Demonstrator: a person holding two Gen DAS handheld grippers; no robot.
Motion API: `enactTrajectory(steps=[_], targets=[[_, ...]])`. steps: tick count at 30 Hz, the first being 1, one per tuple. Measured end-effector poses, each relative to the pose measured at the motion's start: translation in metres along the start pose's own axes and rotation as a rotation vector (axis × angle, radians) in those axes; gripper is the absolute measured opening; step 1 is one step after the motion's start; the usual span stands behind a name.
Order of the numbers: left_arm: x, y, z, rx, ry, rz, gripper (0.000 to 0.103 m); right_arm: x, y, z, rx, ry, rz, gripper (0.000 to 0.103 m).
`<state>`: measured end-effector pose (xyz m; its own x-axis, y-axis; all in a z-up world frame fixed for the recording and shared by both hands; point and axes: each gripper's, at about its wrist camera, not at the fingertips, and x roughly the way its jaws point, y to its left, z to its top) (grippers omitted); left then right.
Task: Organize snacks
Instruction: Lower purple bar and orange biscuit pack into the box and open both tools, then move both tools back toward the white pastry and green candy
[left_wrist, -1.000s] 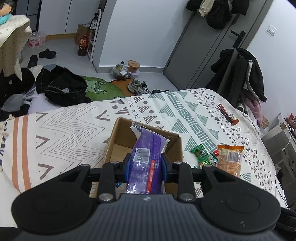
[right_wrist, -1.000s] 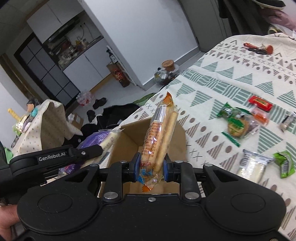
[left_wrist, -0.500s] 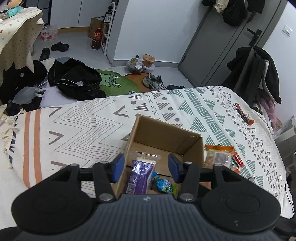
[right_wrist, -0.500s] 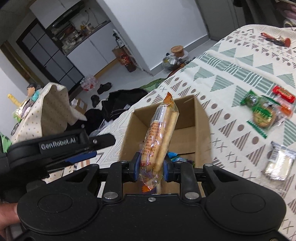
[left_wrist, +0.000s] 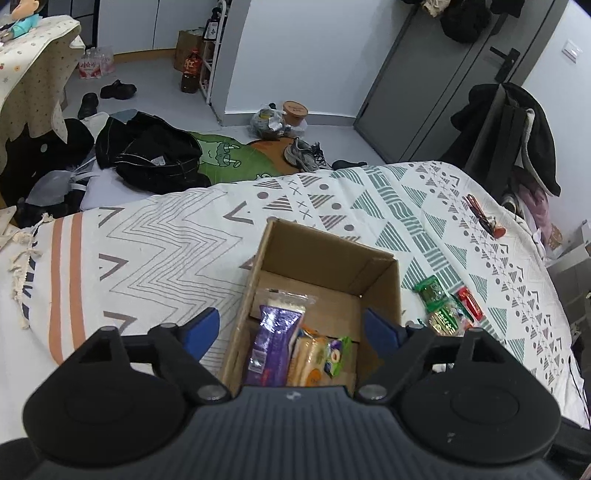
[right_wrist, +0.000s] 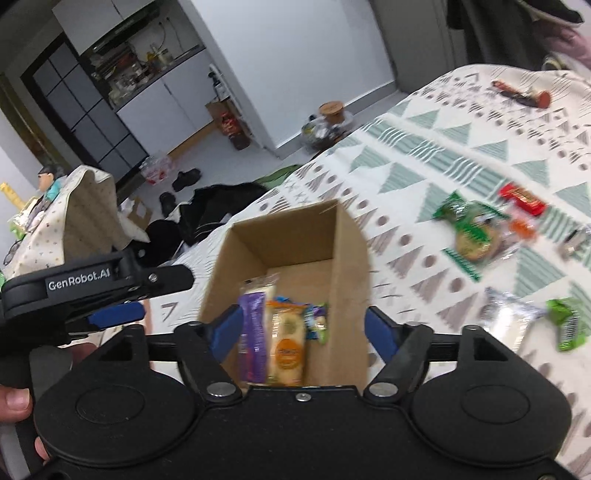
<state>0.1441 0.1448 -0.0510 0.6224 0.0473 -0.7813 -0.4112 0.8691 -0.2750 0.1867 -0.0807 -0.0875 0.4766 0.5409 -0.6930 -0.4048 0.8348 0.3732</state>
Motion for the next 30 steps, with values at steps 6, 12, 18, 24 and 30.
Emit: enactTrajectory(steps=[6,12,18,24,30], targets=[[-0.004,-0.016,-0.010,0.029,0.006,-0.015,0.094,-0.022,-0.023,0.001,0.001,-0.046,-0.047,0.092],[-0.009,-0.038,-0.021,0.069,-0.008,-0.058,0.103,-0.043,-0.046,0.000,0.016,-0.082,-0.081,0.099],[-0.013,-0.060,-0.030,0.095,-0.022,-0.072,0.103,-0.061,-0.070,-0.005,0.028,-0.112,-0.112,0.103],[-0.015,-0.083,-0.039,0.137,-0.021,-0.098,0.103,-0.076,-0.097,-0.012,0.055,-0.122,-0.135,0.103],[-0.014,-0.103,-0.046,0.157,-0.005,-0.112,0.103,-0.090,-0.122,-0.016,0.081,-0.140,-0.154,0.103]])
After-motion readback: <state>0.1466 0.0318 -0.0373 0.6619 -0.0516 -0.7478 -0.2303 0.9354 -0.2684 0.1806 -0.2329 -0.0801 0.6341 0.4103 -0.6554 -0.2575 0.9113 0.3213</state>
